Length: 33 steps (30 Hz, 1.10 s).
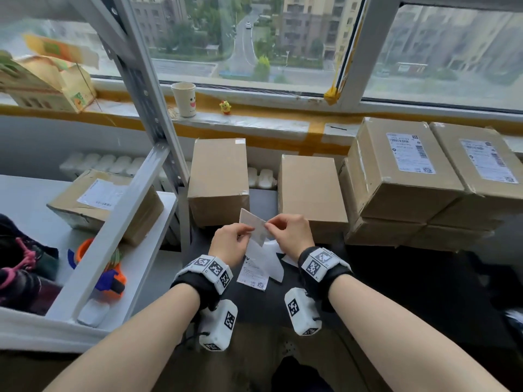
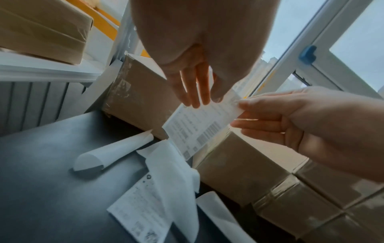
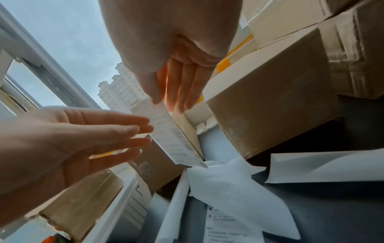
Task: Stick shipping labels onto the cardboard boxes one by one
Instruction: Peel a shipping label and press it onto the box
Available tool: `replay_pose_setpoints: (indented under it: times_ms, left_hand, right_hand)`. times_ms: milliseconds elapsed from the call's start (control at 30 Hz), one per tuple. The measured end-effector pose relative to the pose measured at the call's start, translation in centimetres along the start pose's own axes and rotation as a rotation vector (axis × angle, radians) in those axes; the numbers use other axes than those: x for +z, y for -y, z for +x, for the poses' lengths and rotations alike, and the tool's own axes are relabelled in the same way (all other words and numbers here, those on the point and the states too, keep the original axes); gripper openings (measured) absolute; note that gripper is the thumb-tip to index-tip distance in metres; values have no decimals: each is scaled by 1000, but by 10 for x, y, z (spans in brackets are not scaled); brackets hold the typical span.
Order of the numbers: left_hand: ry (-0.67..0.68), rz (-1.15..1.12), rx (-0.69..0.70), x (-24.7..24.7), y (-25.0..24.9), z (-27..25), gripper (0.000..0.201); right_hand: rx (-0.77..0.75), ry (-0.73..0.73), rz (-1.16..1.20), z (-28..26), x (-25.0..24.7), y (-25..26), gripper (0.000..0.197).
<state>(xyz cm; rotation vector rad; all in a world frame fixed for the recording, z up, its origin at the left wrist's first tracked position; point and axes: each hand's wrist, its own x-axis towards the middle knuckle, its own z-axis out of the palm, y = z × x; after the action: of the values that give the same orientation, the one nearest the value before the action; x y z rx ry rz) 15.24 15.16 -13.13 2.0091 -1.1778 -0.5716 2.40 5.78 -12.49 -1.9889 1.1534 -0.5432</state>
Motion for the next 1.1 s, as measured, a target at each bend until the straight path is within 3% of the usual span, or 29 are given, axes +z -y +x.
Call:
replay_pose_setpoints:
  times_ms: [167, 600, 933, 1100]
  left_hand:
    - [2, -213, -35, -2, -14, 0, 24]
    - [-80, -362, -83, -16, -23, -10, 16]
    - [-133, -313, -90, -21, -28, -14, 10]
    - [-95, -284, -80, -21, -26, -15, 6]
  right_hand:
    - [41, 12, 178, -6, 1, 16, 12]
    - [99, 47, 553, -26, 7, 36, 19]
    - [115, 36, 649, -34, 8, 38, 20]
    - [161, 9, 736, -35, 8, 34, 12]
